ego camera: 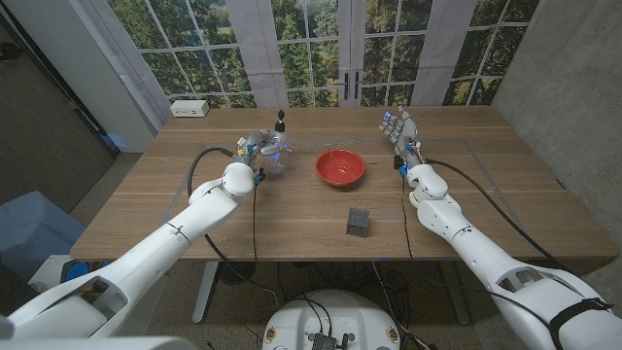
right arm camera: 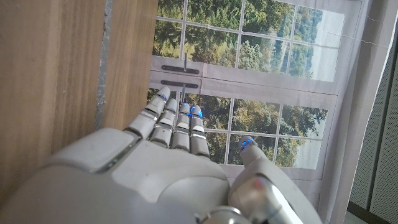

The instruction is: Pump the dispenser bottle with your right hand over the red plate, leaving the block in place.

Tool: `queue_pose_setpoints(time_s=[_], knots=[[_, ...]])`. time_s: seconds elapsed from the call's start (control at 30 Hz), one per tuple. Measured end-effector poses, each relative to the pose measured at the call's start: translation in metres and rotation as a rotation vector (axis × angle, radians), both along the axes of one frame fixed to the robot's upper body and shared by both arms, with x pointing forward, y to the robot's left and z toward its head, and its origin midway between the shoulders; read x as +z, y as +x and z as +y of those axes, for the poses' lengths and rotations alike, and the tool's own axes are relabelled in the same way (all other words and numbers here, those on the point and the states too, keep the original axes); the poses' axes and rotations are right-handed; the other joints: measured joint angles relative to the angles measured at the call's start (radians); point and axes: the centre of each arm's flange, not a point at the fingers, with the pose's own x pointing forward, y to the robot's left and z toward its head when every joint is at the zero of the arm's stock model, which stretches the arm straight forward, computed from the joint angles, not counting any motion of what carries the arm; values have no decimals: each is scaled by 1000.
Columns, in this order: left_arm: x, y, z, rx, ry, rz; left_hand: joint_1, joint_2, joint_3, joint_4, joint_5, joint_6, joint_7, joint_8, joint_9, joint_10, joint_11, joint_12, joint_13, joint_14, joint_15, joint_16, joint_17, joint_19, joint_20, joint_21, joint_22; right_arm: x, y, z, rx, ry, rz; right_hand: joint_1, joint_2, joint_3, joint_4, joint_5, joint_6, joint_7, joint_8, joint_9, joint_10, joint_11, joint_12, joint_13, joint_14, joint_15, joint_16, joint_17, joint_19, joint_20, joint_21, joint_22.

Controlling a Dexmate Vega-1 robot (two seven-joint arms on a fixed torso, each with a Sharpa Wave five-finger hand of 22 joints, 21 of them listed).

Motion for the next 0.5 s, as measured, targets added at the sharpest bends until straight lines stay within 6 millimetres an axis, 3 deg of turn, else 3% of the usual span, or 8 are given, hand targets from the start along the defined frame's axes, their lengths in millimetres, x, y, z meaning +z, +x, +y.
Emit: queue_pose_setpoints(time_s=[0.17,0.2,0.23,0.3,0.43,0.5], knots=[[-2,-3,1,-9,11,15,-45,46,-26,11,4,-100,4,0,-6,-110,17,0,-6,-117,15,-4,1,-64,18,-32,2,0,-2,0,0,1,-5,0,0,0,0,0,0,0,0,0,0,0,0,0,0,0,0,0,0,0,0,0],[-2,-3,1,-11,13,18,-42,56,-33,11,4,-117,6,0,-9,-130,21,0,-6,-136,16,-4,1,-77,23,-38,4,1,-2,0,0,1,-5,0,0,0,0,0,0,0,0,0,0,0,0,0,0,0,0,0,0,0,0,0],[-2,-4,1,-14,18,22,-11,89,-42,10,4,-137,9,0,-10,-151,23,0,-8,-157,17,-4,0,-91,31,-49,4,0,-2,0,0,1,-6,0,0,0,0,0,0,0,0,0,0,0,0,0,0,0,0,0,0,0,0,0],[-3,-5,2,-18,24,30,-10,90,-53,12,4,-165,11,0,-15,-184,29,0,-11,-192,19,-4,-3,-108,41,-57,5,1,-3,0,0,1,-8,0,0,0,0,0,0,0,0,0,0,0,0,0,0,0,0,0,0,0,0,0],[-3,-6,3,-26,33,36,36,136,-81,16,4,-235,13,0,-20,-254,46,0,-13,-251,21,-4,-12,-142,57,-82,3,1,-4,0,-2,0,-10,0,0,-2,-2,0,0,0,0,0,0,0,0,0,0,0,0,0,0,0,0,0],[-4,-7,5,-33,38,39,31,151,-91,19,4,-265,18,0,-24,-281,53,0,-16,-275,22,-4,-16,-158,59,-92,3,2,-4,0,-2,0,-11,0,0,-3,-3,0,0,0,0,0,0,0,0,0,0,0,0,0,0,0,0,0]])
